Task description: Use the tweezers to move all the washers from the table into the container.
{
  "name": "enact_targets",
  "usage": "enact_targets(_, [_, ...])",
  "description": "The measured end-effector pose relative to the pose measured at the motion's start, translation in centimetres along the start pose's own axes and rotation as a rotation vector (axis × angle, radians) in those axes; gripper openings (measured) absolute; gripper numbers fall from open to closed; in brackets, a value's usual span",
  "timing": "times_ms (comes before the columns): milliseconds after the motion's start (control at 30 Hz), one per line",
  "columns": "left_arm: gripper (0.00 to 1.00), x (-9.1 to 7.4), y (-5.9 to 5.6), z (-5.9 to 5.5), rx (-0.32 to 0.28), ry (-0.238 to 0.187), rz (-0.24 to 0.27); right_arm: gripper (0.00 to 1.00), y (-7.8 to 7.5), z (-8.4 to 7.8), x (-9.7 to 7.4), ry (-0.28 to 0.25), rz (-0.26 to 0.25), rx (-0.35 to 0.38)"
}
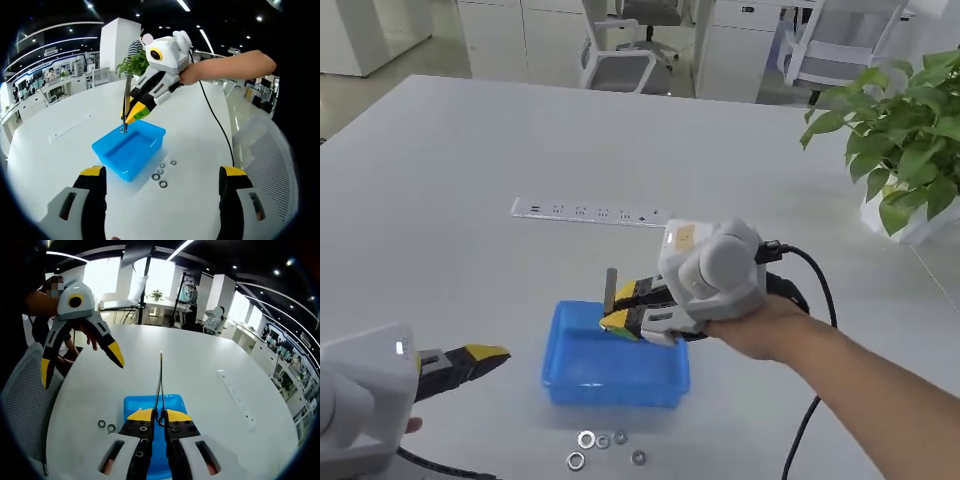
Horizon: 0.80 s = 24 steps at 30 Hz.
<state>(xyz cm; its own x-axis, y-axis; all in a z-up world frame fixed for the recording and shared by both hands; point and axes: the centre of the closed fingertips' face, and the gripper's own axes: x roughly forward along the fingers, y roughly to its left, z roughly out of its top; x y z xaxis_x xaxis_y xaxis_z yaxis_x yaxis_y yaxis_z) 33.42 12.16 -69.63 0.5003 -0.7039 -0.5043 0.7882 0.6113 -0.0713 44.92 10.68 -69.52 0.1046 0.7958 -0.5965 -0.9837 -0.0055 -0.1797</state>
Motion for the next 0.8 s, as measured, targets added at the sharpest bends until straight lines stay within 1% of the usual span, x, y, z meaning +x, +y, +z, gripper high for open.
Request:
enact_targets(200, [0.99, 0.0, 0.2, -0.1, -0.005, 0.002, -0.001, 0.08, -0.4, -1.1, 1.0, 0.015, 0.005, 0.002])
enact_targets(467, [0.99, 0.1, 0.7, 0.2, -0.011, -0.006, 0.0, 0.08, -0.5, -2.6, 2.2, 0.027, 0.02, 0.039])
enact_targets(700, [0.98, 0.2, 0.9, 0.6, -0.018, -0.015, 0.0, 0.08, -0.6, -3.7, 3.1, 0.04, 0.014, 0.063])
enact_targets(800, [0.98, 0.2, 0.9, 0.6, -0.023, -0.015, 0.0, 0.08, -0.5, -4.1, 3.4, 0.05, 0.013, 0.072])
